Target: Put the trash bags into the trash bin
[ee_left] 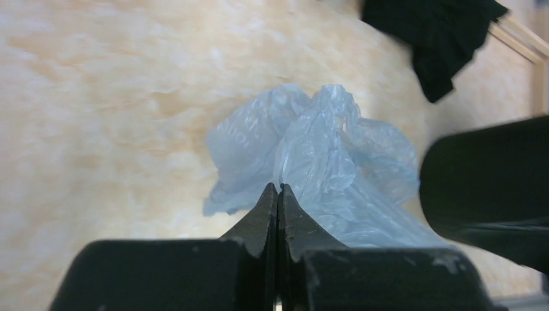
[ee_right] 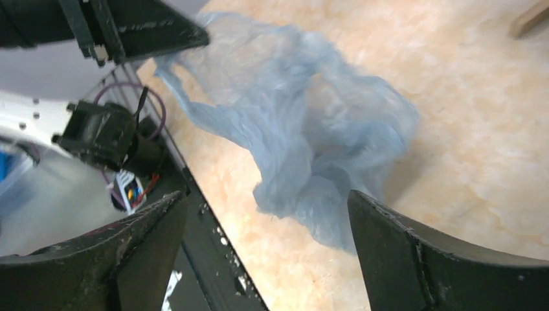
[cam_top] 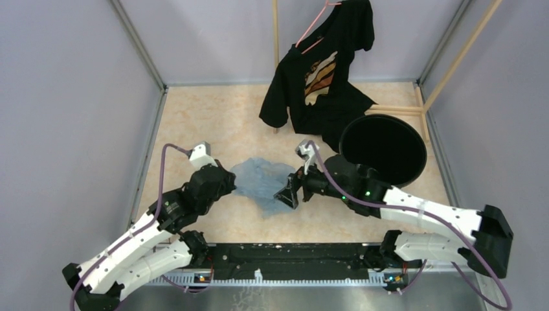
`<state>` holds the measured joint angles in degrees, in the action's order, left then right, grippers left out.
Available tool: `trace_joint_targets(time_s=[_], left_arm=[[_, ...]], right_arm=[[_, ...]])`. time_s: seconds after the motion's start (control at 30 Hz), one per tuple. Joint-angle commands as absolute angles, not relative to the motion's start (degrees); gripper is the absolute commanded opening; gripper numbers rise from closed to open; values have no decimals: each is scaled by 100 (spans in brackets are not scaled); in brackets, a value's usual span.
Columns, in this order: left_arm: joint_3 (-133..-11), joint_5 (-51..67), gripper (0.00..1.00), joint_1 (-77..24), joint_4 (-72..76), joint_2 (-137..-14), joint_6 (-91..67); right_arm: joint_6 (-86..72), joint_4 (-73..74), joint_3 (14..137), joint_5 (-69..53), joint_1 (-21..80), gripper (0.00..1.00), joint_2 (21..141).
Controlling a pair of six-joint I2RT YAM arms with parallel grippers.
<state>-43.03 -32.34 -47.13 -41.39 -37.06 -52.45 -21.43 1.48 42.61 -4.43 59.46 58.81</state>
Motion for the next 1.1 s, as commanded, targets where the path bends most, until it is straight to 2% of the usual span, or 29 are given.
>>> trace_joint_targets(time_s=[0.0, 0.1, 0.27, 0.73, 0.83, 0.9, 0.93, 1.0, 1.07], left_arm=[[-4227, -4171, 0, -4713, -4858, -3205, -5798], [-3820, -3989, 0, -4717, -4353, -2609, -5615], [-3382, -3764, 0, -4712, -3768, -1601, -5167], [-3484, -4040, 0, -4712, -4699, -766, -5773], [-3425, -3963, 0, -4716, -4677, -684, -5824], [-3402, -3926, 0, -4714, -4593, -667, -5783], [-3394, -3916, 0, -4711, -4550, -668, -5749], [-3379, -3890, 0, -4715, -4470, -683, -5707], [-3350, -3860, 0, -4716, -4366, -757, -5711]], right_arm=[[-2228, 230, 3880, 525, 5777, 95, 5392], [-2555, -105, 3852, 513, 5528, 97, 5669], [-2974, 230, 4592, 727, 5405, 96, 6878], [-3613, -1096, 5256, -702, 5392, 94, 8898], [-3944, -1785, 5280, -1419, 5396, 86, 9372], [-4228, -2445, 5172, -1762, 5396, 77, 9626], [-4310, -2694, 5151, -1862, 5394, 67, 9757], [-4232, -2732, 5271, -1895, 5396, 34, 9888], [-3786, -2240, 5541, -1745, 5390, 15, 9857]])
